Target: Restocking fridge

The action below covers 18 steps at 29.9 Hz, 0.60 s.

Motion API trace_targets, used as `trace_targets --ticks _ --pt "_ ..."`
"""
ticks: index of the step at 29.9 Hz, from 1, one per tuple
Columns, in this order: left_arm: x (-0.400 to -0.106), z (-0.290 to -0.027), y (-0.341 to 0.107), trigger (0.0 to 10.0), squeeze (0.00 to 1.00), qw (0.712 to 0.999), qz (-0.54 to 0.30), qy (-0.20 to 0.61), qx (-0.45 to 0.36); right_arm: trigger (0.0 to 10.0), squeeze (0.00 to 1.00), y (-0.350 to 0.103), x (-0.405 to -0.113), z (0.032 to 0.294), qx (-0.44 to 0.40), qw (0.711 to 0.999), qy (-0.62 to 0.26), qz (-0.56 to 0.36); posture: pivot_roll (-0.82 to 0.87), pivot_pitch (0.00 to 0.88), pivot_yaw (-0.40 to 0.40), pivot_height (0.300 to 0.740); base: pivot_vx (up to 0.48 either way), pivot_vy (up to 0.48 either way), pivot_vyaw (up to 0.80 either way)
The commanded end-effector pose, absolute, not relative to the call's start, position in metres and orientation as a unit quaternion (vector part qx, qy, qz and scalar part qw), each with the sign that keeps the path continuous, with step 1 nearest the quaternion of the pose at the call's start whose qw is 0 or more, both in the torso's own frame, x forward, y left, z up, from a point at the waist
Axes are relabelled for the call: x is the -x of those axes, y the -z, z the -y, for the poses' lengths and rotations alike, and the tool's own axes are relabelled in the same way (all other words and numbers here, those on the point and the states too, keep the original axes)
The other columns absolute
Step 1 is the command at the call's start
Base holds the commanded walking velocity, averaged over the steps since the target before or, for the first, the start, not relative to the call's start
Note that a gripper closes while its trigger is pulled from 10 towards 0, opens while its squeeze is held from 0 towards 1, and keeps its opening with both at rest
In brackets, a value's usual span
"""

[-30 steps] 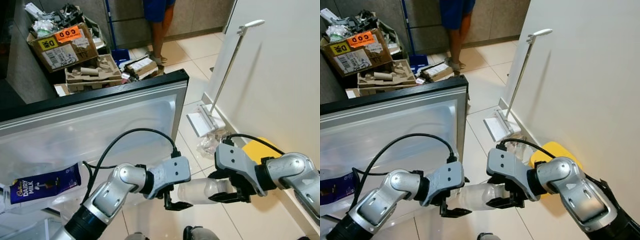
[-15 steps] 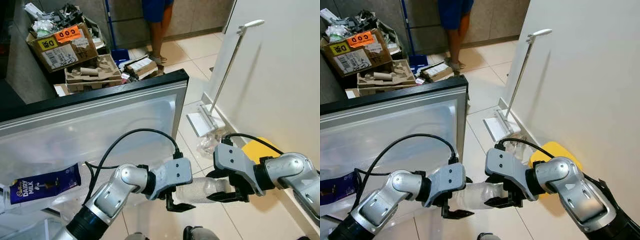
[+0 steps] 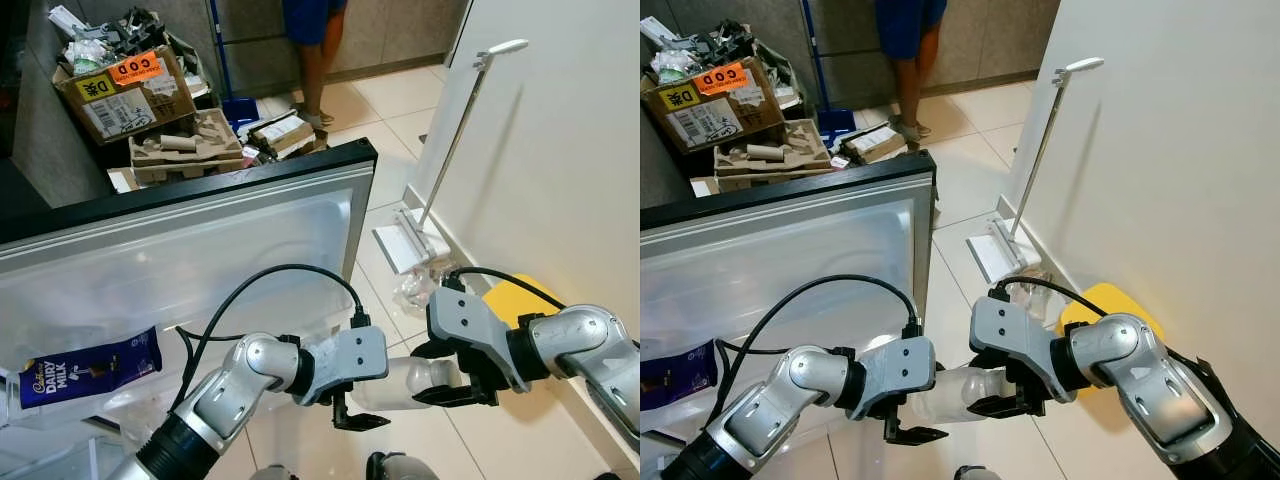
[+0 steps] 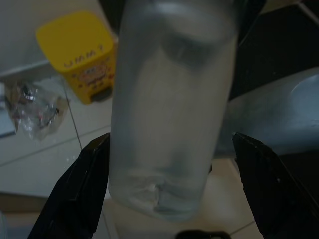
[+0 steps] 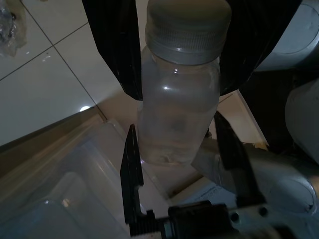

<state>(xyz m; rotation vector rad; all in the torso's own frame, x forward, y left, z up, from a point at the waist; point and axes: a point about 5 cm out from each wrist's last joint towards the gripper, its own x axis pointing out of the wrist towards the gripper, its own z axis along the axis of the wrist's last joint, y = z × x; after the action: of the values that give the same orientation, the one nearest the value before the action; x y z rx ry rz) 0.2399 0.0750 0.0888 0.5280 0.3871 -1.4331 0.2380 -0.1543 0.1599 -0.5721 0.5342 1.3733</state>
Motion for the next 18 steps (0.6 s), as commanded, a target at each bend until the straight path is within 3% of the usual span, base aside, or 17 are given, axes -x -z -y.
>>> trace_targets --ticks 1,9,18 --pt "-0.237 -0.075 -0.08 10.0 0.0 0.702 -0.189 0.643 -0.241 10.0 0.0 -0.173 -0.241 0.152 0.262 0.713 -0.617 -0.205 -0.13 0.122 -0.067 0.74 0.0 0.0 0.0" --pt "-0.25 -0.077 -0.076 10.0 0.0 0.732 -0.186 0.609 -0.241 10.0 0.0 -0.179 -0.241 0.151 0.251 0.716 -0.623 -0.192 -0.13 0.124 -0.065 0.74 0.0 0.0 0.0" --pt "-0.253 -0.071 -0.082 10.0 0.0 0.741 -0.166 0.609 -0.228 10.0 0.0 -0.177 -0.24 0.15 0.25 0.715 -0.623 -0.194 -0.13 0.123 -0.067 0.74 0.0 0.0 0.0"
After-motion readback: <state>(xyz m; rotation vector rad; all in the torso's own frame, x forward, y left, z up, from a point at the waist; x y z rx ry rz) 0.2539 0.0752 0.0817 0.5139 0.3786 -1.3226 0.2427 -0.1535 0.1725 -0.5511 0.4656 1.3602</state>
